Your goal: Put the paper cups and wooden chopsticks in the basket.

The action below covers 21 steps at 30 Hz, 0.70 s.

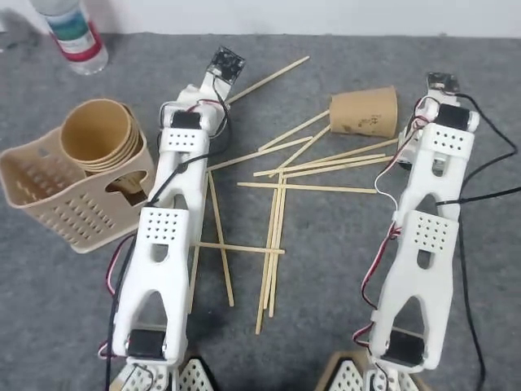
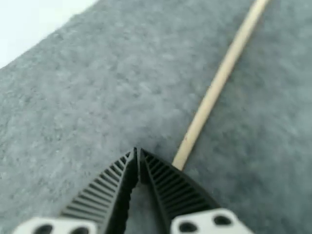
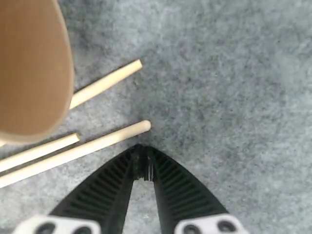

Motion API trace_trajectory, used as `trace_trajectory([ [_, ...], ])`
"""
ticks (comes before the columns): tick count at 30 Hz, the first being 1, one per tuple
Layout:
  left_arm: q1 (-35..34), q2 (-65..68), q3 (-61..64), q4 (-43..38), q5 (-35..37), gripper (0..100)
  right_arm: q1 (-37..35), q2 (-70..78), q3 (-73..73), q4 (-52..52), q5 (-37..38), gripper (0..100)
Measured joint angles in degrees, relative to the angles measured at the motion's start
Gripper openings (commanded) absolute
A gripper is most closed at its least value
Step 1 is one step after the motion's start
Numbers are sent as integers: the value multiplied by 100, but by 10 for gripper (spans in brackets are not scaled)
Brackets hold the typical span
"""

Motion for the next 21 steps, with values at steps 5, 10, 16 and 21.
trace_trajectory([
  [5,44,-290,0,826,-563,13,0,0,0,0,0,8],
  [10,281,-791,9,2268,-1037,12,0,0,0,0,0,8],
  [16,440,-1565,9,2866,-1327,12,0,0,0,0,0,8],
  [21,325,-1547,9,1125,-589,13,0,0,0,0,0,8],
])
